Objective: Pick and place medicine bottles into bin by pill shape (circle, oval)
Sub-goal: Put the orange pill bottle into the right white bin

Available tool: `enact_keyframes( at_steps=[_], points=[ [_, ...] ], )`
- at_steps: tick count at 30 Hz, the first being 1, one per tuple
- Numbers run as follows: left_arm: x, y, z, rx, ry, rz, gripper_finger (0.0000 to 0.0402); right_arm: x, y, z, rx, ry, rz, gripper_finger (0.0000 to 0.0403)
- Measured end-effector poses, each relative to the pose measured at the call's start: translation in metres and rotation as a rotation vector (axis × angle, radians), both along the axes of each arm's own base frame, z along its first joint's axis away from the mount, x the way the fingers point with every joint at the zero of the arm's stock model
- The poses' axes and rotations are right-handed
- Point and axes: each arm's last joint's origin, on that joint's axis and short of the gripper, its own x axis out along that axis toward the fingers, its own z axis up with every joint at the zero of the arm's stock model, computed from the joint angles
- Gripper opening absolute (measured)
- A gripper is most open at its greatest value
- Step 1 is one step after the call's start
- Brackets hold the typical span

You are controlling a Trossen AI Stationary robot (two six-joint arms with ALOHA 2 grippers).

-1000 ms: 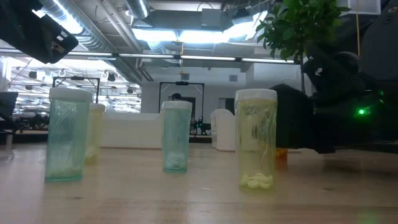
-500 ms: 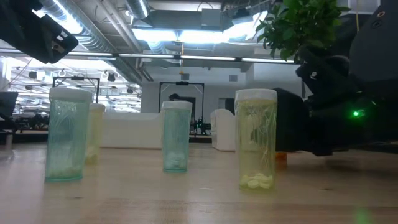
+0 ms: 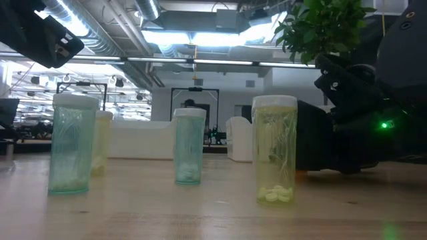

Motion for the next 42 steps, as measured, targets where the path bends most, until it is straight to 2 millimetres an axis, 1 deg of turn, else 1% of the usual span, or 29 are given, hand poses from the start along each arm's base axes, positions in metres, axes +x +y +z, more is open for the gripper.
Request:
enact_keyframes(
  at_steps=[26,30,33,40,42],
  points=[
    [0.0,0.0,-0.0001,0.0,0.0,0.0,0.014,-0.0001,-0.0002,-0.0002,-0.001,0.003,0.0,0.0232],
    [0.0,0.0,0.0,0.0,0.0,0.0,0.014,-0.0016,-0.0013,-0.0002,-0.039,0.007,-0.01,0.0236],
    [0.0,0.0,0.0,0.0,0.0,0.0,0.014,-0.0025,-0.0012,-0.0004,-0.048,0.012,-0.01,0.0259],
    [0.0,0.0,0.0,0.0,0.0,0.0,0.0141,-0.003,-0.0012,0.0003,-0.07,-0.002,-0.019,0.0369],
    [0.0,0.0,-0.0001,0.0,0.001,0.0,0.0141,-0.0031,-0.0014,0.001,-0.084,-0.019,-0.029,0.0391]
  ],
)
